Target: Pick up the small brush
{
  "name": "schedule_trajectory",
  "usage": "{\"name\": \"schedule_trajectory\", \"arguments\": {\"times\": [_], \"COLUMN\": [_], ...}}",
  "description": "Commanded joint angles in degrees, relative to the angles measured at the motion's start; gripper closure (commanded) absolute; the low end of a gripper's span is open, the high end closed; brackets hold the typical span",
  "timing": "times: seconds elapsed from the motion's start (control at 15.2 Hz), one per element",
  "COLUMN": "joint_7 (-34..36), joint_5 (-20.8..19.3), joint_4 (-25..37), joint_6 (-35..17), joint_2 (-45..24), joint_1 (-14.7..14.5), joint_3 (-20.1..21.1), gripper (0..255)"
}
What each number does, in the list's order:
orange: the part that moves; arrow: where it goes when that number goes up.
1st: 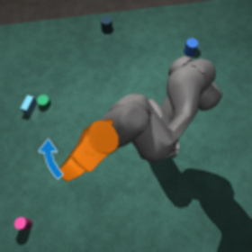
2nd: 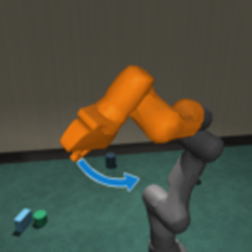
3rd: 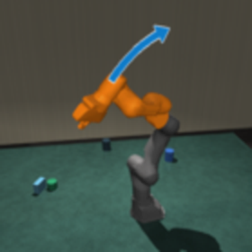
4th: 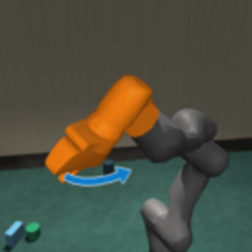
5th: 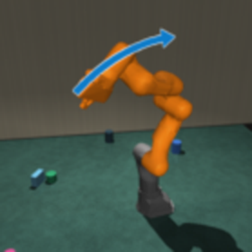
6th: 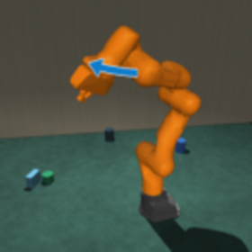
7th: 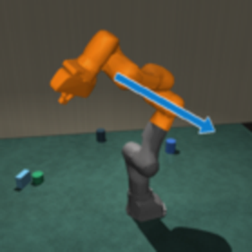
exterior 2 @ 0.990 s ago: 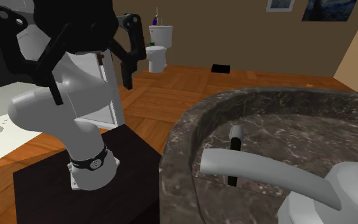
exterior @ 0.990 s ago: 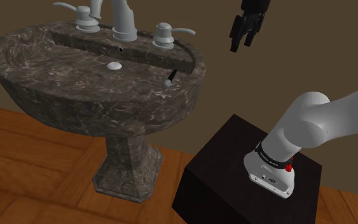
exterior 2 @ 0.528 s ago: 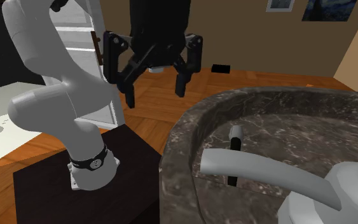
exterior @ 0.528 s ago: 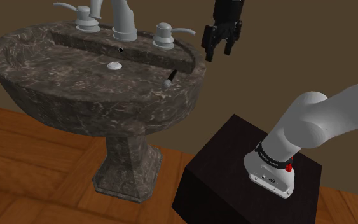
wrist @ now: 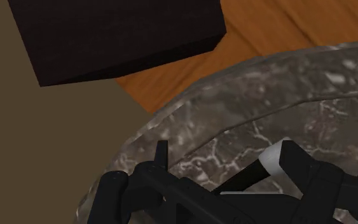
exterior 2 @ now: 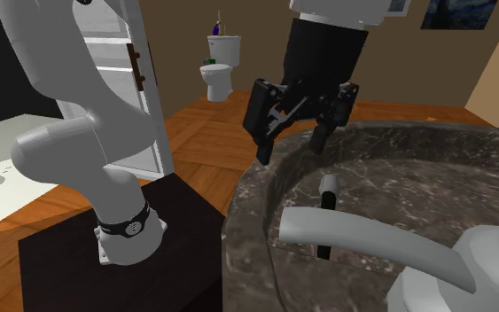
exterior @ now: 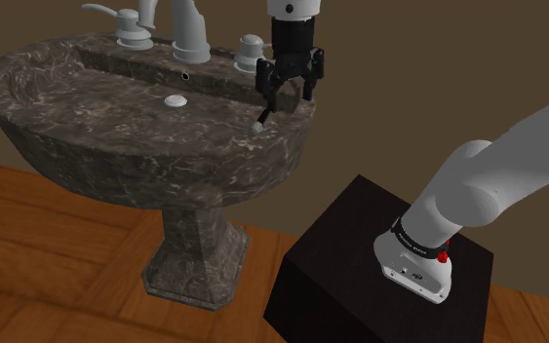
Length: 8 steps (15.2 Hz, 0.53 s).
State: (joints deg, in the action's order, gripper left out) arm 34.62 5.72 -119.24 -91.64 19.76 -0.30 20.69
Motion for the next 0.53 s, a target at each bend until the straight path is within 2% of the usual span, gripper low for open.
{"name": "schedule_trajectory", "arguments": {"times": [0.0,0.26,0.46], "joint_7": [4.34,11.17,11.20], "joint_5": [-0.37,-2.20,-2.23], "joint_4": [2.96,8.57,6.43], "joint_6": [-0.87,-1.79,-4.09], "joint_2": [-4.52,-12.58,-12.76], "joint_1": [-0.13,-0.65,-0.74], "joint_3": [2.34,5.42,5.48], "gripper": [0,0,0]}}
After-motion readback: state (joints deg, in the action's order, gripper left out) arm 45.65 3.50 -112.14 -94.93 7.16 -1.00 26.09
